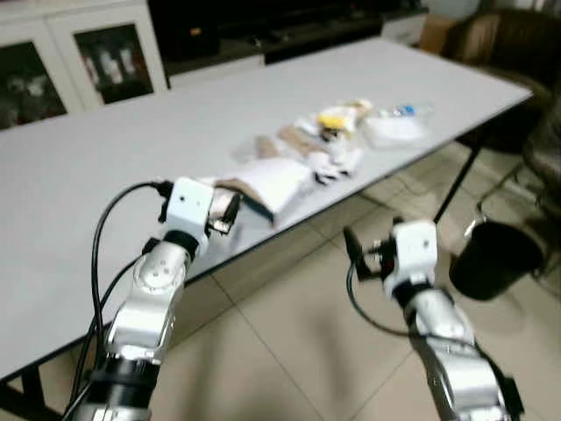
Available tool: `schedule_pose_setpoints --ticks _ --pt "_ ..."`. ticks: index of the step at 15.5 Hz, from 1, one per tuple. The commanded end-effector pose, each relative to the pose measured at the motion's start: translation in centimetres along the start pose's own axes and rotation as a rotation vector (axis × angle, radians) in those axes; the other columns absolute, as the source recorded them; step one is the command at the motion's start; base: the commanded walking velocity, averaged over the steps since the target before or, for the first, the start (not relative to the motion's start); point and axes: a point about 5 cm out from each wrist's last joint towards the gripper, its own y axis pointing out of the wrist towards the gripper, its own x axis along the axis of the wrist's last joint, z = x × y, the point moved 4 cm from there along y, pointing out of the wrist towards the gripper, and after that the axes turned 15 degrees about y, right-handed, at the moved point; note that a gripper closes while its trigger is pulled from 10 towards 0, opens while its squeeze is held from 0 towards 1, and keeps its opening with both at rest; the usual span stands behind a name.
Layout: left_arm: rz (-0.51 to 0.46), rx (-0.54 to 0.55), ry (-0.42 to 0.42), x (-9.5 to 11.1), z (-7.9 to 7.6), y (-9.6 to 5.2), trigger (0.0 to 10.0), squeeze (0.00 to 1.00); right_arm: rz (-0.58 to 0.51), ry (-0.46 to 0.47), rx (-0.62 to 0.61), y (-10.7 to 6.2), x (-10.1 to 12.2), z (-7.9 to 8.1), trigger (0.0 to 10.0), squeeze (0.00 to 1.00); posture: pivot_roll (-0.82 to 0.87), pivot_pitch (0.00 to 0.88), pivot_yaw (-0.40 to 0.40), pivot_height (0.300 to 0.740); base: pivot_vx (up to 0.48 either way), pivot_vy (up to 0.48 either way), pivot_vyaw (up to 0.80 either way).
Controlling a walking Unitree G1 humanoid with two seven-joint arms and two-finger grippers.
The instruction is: Picking trash to rubbish bin
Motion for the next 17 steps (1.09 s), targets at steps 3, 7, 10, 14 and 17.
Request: schedule_pose_setpoints --ticks 3,7,10,14,17 --pt "0.024 0.037 -0.013 -0.6 0.1 -1.0 10.0 0.00 -0.031 -0.022 0.059 0.3 1.0 0.9 10.0 0.00 -0.06 0.000 -0.090 0.740 0.316 0.000 0.00" --pt "0.033 0.041 -0.012 -0.8 0.0 -1.7 10.0 0.00 -0.016 -0.011 0.061 0.4 0.9 0.5 10.0 0.00 -0.07 0.000 -0.099 0.740 0.318 0.000 0.00" --pt "0.037 0.014 -0.001 -1.1 -0.8 -1.9 10.0 0.00 0.021 0.000 0.097 -1.0 0.3 0.8 10.0 0.00 -0.09 0.000 -0.104 0.740 0.317 0.000 0.00" --pt "-0.004 -0.073 0.024 -0.6 -1.9 -1.8 10.0 0.00 0.037 0.000 0.109 -1.7 -0.3 1.1 10.0 0.00 -0.10 0.000 -0.080 0.740 0.131 0.000 0.00" --pt "-0.080 -0.200 0.086 0.9 -2.8 -1.9 10.0 1.00 0.030 -0.013 0.093 -1.9 -0.2 0.7 10.0 0.00 -0.11 0.000 -0.044 0.740 0.000 0.000 0.00"
